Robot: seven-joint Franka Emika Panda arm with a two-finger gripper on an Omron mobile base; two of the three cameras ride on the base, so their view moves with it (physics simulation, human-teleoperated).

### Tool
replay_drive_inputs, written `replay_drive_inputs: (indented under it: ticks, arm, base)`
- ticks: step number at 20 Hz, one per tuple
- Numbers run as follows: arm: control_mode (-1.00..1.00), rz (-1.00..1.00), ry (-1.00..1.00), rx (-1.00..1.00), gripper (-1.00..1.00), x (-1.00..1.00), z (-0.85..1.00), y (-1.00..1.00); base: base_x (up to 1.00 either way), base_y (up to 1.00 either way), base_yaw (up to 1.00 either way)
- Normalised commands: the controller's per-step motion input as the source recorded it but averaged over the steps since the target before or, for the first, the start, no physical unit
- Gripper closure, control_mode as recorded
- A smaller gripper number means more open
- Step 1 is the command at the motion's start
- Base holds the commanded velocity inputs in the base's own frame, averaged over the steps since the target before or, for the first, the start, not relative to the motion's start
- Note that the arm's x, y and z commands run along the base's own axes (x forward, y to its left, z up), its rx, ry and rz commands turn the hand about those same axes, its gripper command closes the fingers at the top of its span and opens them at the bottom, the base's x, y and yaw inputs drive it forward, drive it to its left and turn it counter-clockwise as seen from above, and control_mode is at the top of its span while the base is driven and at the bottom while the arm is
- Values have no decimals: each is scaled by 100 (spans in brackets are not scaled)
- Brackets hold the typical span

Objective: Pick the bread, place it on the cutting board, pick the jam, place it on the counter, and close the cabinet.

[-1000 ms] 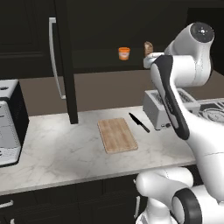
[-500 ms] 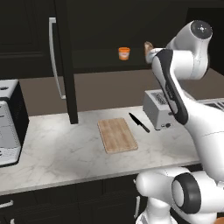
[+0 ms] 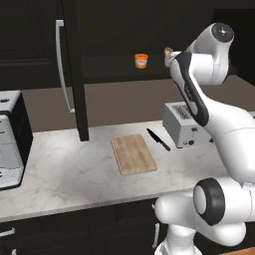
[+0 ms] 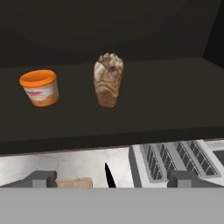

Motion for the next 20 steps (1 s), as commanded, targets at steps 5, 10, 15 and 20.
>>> replay_drive_inputs:
  ticks: [5,10,15,20]
  arm:
    - [-100,0,0,0,-100,43,0,0]
    - [-100,0,0,0,-100,43,0,0]
    - [-100,0,0,0,-100,41,0,0]
    - [-100,0,0,0,-100,39,0,0]
  base:
    - [0,0,0]
    - [0,0,0]
    - [0,0,0]
    - [0,0,0]
